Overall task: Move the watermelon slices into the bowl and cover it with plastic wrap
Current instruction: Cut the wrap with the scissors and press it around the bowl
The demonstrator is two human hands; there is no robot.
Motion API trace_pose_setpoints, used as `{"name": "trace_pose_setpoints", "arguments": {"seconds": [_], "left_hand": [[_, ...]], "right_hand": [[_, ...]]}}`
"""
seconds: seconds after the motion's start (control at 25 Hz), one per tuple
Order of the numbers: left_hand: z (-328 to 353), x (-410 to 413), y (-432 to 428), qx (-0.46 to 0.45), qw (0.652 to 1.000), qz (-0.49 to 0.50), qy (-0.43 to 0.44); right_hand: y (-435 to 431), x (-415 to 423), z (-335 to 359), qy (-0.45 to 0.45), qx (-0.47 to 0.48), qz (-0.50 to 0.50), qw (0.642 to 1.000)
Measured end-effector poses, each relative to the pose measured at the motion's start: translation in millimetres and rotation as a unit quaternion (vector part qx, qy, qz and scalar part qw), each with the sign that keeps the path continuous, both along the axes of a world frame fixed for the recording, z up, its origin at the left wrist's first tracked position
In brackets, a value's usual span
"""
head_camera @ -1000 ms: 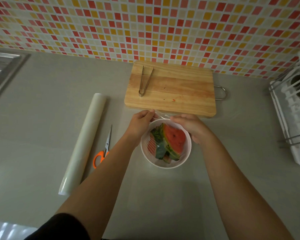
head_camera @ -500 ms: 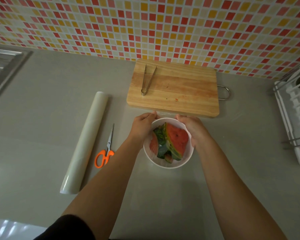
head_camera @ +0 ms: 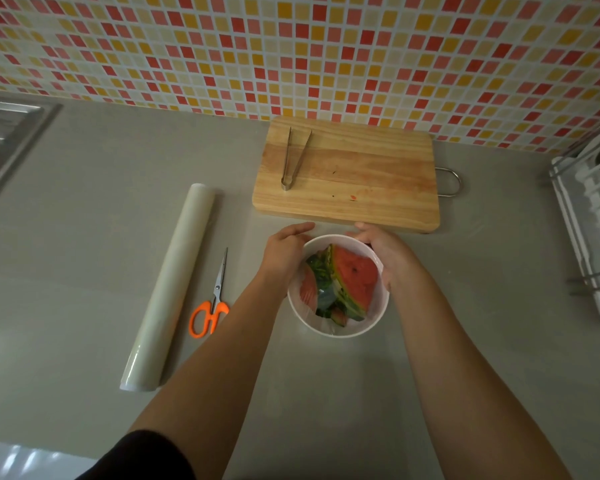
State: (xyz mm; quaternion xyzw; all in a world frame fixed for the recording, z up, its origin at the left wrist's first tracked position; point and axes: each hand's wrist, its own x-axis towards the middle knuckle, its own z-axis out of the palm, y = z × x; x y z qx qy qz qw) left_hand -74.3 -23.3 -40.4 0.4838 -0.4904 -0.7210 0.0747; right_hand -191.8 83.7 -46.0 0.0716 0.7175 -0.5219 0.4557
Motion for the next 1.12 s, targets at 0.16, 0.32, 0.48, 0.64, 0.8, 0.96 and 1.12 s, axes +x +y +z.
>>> {"name": "trace_pose_setpoints", "arguments": {"seconds": [0.16,0.32,0.48,0.64,0.8,0.96,1.12], "left_hand": [[0.1,-0.4,0.7,0.003,1.0,0.0,0.003],[2.5,-1.5,0.4,-0.014,1.0,-0.007,-0.027],[3.9,-1.0,0.0,-0.022,0.999,-0.014,-0.046],[4.3,-1.0,-0.5,-0.024,0.998,-0.006,-0.052],[0.7,-3.0,1.7,-0.055,0.996,-0.024,-0.062],[-2.8,-3.2,1.4,-0.102,0.988,-0.075,-0.083],[-3.6,-1.9,-0.2,-0.106,0.987,-0.084,-0.088]], "right_hand": [[1.3,-6.5,1.9,-0.044,-0.017,-0.022,0.999],[5.2,-2.4,6.5,-0.061,-0.005,-0.031,0.998],[29.1,3.6,-1.0,0.013,-0.123,-0.198,0.972],[61.1,35.3,3.8,0.275,-0.14,0.026,0.951],[60.1,74.1,-6.8,0.367,-0.079,0.063,0.925],[54.2,75.3,-5.1,0.384,0.001,0.02,0.923],[54.5,73.4,-8.6,0.373,0.038,0.026,0.927]]}}
